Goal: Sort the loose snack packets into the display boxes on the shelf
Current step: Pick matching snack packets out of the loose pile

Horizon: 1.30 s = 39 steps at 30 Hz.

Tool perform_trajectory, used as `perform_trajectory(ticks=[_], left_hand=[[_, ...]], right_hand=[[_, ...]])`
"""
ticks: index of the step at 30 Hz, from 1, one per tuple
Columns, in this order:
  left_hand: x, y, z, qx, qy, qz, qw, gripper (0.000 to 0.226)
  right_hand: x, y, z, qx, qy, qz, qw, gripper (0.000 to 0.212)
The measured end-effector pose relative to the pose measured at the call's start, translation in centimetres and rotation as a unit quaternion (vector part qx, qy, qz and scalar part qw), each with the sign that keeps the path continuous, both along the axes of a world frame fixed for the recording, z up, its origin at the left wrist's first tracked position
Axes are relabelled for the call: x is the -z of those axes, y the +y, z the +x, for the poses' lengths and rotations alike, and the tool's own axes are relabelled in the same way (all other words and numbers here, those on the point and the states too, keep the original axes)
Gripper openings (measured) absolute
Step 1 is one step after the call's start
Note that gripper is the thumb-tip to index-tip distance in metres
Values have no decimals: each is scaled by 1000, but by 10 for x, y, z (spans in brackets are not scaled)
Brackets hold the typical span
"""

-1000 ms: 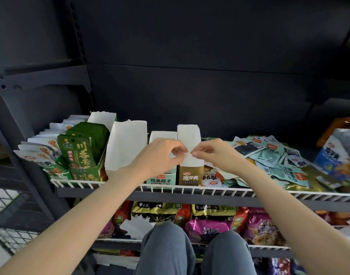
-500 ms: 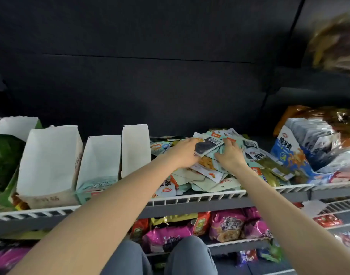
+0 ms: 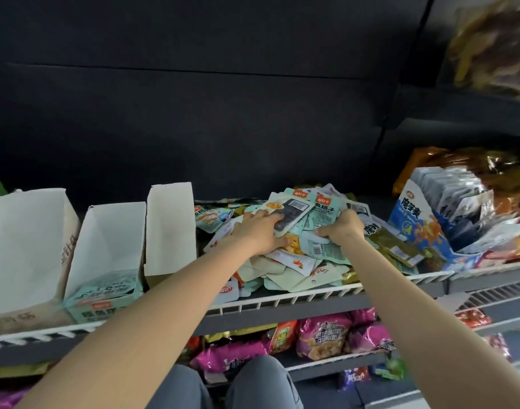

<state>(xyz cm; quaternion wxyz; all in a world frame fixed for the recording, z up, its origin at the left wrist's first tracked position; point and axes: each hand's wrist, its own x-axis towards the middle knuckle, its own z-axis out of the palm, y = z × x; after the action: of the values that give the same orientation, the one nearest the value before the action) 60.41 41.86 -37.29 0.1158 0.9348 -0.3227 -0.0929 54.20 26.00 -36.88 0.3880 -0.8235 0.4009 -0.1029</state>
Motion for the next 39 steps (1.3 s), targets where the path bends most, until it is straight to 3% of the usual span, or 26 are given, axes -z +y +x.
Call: perform_trajectory(ticks=[1, 4, 7, 9, 12, 15, 18, 22, 25, 26, 29, 34, 39], left_hand=[[-1, 0, -1, -4, 7, -5, 1000, 71], [-3, 0, -6, -8, 25, -50, 998, 67], [-15, 0, -14, 7, 43, -202, 979, 45], [-33, 2, -25, -2, 123, -330, 936, 40], [-61, 18, -37, -34, 254, -469, 845, 43], [-75, 56, -42, -87, 208, -521, 823, 22], [-78, 105, -43, -124, 118, -541, 824, 23], [-83, 169, -49, -99, 94, -529, 837, 20], [-87, 212, -52, -89, 63, -502, 858, 17], [-88, 225, -51, -91, 46, -494, 864, 17], [-86, 260, -49, -103, -3, -497, 862, 19], [-72, 288, -43, -120, -49, -451, 883, 23], [-52, 293, -38, -108, -61, -337, 933, 18]], right_hand=[[-1, 0, -2, -2, -4, -2, 1000, 31], [-5, 4, -7, 0, -81, 2, 997, 36], [-16, 25, -17, -15, -226, -96, 969, 14], [-25, 45, -28, -69, -279, -167, 943, 11], [-38, 79, -43, -200, -312, -207, 906, 8], [-48, 109, -49, -313, -320, -156, 881, 6], [-61, 141, -48, -339, -331, -48, 880, 11], [-71, 181, -25, -310, -284, 11, 907, 44], [-74, 212, -12, -351, -269, 70, 894, 20], [-74, 223, -10, -359, -274, 69, 889, 9], [-70, 250, -4, -353, -300, 45, 885, 3], [-56, 271, 3, -345, -270, -43, 898, 10], [-46, 271, 0, -401, -170, -105, 894, 23]])
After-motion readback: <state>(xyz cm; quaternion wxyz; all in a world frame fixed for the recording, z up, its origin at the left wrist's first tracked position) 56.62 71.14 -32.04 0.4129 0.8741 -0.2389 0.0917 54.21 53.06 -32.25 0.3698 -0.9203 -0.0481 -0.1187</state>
